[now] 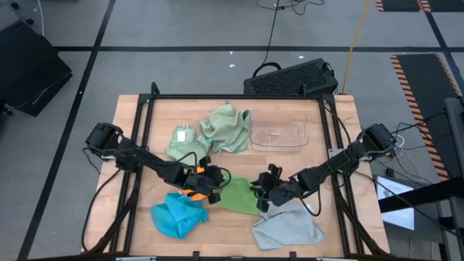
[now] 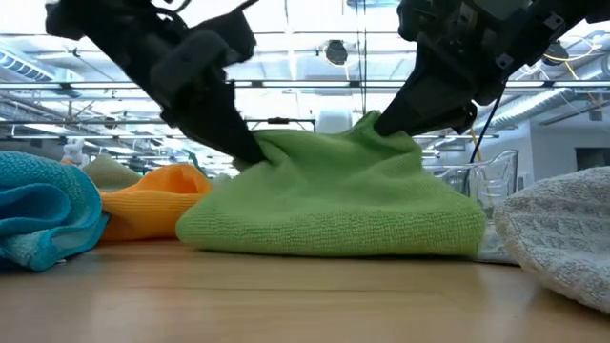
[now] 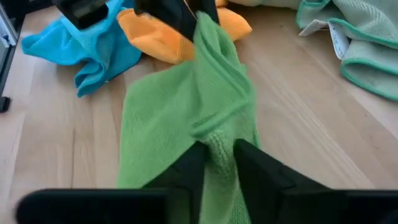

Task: Fold microfiber towels
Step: Fold the green microfiber cloth

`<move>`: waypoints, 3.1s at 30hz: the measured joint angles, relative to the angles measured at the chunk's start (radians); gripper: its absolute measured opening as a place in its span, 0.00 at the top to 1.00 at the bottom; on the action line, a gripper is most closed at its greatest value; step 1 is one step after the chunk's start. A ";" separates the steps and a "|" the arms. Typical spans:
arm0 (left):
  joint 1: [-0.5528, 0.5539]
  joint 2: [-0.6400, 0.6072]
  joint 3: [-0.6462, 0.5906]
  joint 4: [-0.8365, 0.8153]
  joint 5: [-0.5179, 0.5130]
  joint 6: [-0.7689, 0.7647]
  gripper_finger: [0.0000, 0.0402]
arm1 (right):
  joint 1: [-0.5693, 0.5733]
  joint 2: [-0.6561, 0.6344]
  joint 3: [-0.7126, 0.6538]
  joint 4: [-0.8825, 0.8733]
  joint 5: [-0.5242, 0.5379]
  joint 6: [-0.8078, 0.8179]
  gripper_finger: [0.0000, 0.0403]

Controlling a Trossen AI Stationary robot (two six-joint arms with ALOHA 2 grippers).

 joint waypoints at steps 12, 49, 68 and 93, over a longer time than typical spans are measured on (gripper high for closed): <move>0.018 -0.145 0.000 -0.022 0.064 -0.010 0.59 | 0.002 -0.134 -0.001 -0.121 0.104 -0.004 0.61; 0.006 0.079 0.000 0.127 0.135 0.048 0.77 | -0.025 0.377 -0.069 0.529 0.101 -0.216 1.00; -0.207 -0.011 0.002 0.214 0.067 0.001 0.75 | 0.065 0.082 -0.069 0.236 -0.006 -0.323 1.00; -0.223 0.395 0.451 -0.305 -0.127 0.176 0.29 | 0.144 0.083 -0.068 0.208 -0.002 -0.236 0.80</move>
